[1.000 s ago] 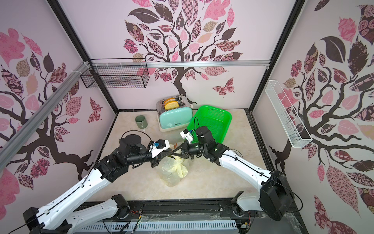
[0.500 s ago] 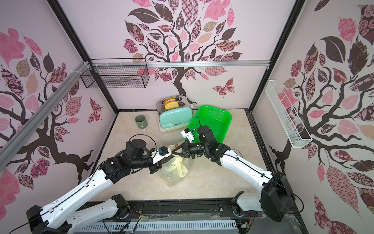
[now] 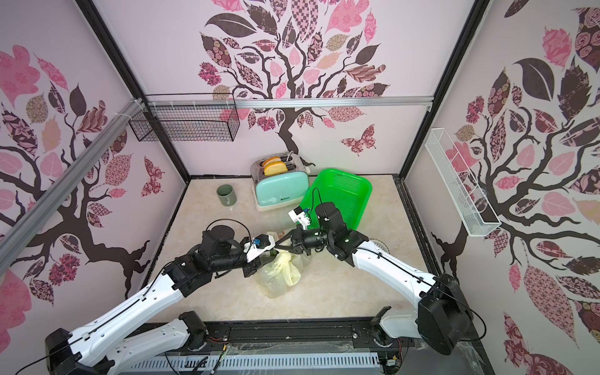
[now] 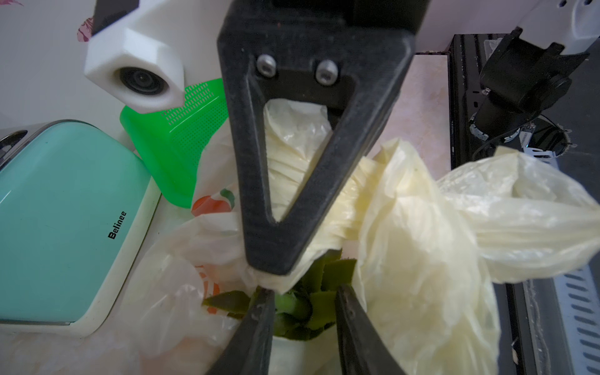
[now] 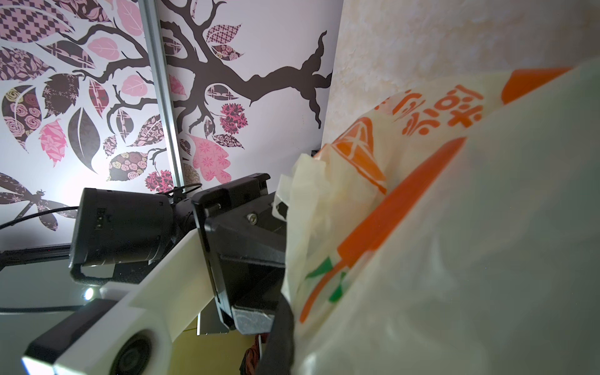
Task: Place the pineapple into a plastic bag & tie a knot
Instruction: Tie the plastic bag at the center of the board.
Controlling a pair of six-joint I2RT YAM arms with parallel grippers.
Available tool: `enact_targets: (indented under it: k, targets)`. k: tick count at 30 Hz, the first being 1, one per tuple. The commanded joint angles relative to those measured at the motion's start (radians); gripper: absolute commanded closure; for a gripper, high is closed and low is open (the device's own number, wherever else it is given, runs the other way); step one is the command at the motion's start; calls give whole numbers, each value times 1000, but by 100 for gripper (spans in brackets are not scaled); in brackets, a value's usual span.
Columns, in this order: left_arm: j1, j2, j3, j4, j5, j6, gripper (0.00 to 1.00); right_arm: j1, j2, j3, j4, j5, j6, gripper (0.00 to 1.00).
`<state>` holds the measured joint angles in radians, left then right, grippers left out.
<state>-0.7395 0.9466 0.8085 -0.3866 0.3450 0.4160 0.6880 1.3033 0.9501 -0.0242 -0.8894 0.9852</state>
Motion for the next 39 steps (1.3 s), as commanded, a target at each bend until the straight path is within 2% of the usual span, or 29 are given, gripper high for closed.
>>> enact_targets:
  k: [1, 11, 13, 18, 20, 21, 25, 30, 33, 39]
  targets:
    - [-2, -10, -10, 58, 6, -12, 62, 17, -3, 37, 54, -42, -28, 98]
    - [-2, -35, -13, 86, 50, -20, 64, 29, 26, 64, -28, -18, -80, 90]
    - [-3, -33, -12, 82, 56, -22, 69, 28, 27, 65, -41, -13, -87, 89]
    - [-3, -25, -5, 74, 61, -19, 93, 28, 25, 70, -52, -1, -94, 87]
    - [-3, -26, -3, 66, 66, -16, 100, 28, 22, 74, -76, 8, -106, 87]
    - [-3, -28, -2, 60, 66, -13, 100, 30, 21, 75, -81, 13, -111, 86]
    - [-4, -38, 1, 49, 66, -13, 100, 27, 0, 89, -141, 50, -146, 76]
    - [-6, -56, 2, 27, 43, -14, 100, -4, -72, 117, -293, 129, -230, 50]
    - [-10, -66, 6, 23, 6, -15, 100, -8, -113, 151, -437, 208, -322, 41]
    - [-24, -67, 24, 9, -73, -17, 100, -7, -163, 215, -642, 307, -445, 38]
